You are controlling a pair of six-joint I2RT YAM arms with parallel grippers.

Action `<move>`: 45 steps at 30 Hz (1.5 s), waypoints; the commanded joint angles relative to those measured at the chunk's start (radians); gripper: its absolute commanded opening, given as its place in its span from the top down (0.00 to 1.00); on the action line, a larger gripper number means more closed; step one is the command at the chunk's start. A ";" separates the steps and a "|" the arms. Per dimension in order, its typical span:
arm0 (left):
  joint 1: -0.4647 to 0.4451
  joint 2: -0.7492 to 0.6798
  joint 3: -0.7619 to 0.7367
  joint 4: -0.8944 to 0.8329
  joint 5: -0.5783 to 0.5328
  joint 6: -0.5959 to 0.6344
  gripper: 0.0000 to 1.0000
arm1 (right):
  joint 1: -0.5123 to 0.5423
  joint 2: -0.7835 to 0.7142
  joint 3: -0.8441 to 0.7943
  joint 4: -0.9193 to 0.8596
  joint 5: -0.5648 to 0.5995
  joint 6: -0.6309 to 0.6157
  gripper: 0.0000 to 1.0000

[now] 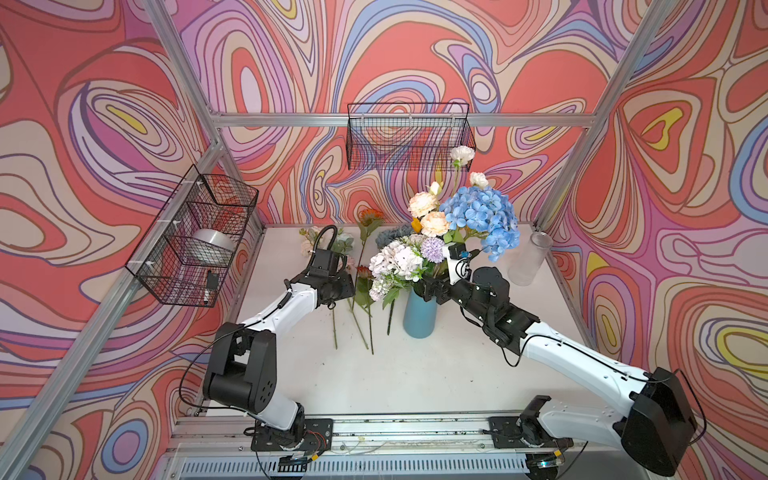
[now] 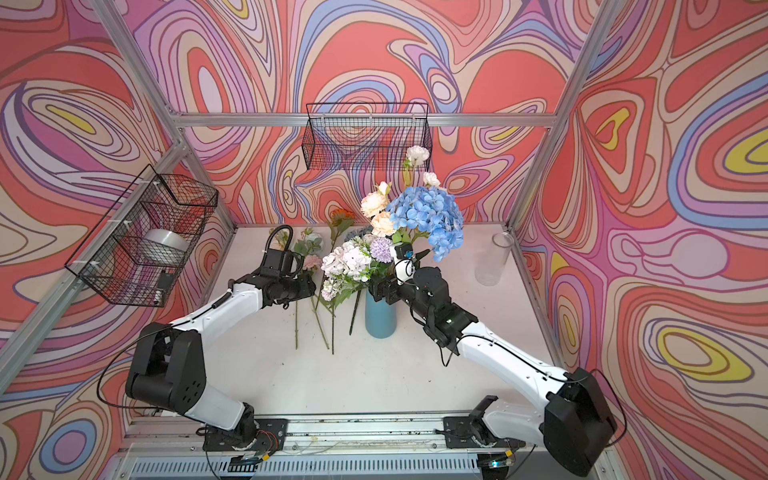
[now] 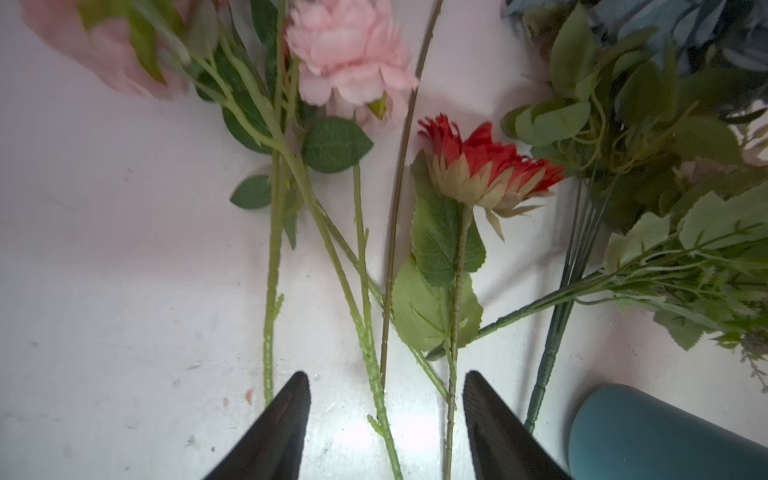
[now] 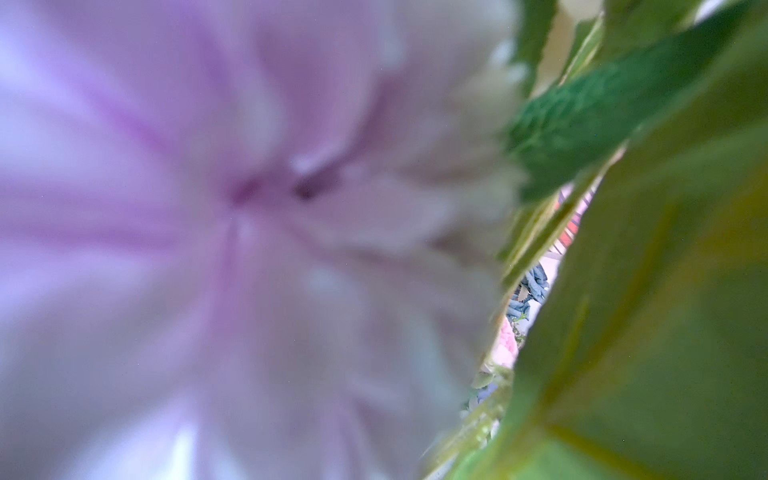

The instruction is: Arrange the flowers into the vase

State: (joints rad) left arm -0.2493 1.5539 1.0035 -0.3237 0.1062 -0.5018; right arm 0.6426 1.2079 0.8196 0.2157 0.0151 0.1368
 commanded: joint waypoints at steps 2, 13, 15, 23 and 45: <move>-0.017 0.000 -0.068 0.091 0.009 -0.106 0.38 | 0.003 -0.015 -0.014 0.026 0.019 0.007 0.03; -0.035 0.156 -0.057 0.188 -0.009 -0.126 0.41 | 0.002 -0.024 -0.015 0.019 0.025 0.007 0.03; -0.033 0.193 -0.038 0.185 -0.017 -0.117 0.46 | 0.002 -0.033 -0.017 0.013 0.028 0.007 0.03; -0.039 0.141 -0.045 0.179 -0.015 -0.100 0.95 | 0.003 -0.056 -0.031 -0.004 0.042 0.005 0.03; -0.138 -0.384 -0.251 0.487 -0.176 0.035 1.00 | 0.002 -0.062 -0.012 -0.137 -0.028 -0.067 0.02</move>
State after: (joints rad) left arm -0.3862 1.2129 0.7685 0.0334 -0.1219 -0.4938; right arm 0.6426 1.1667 0.8036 0.1467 0.0013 0.1062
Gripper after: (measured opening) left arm 0.086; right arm 0.983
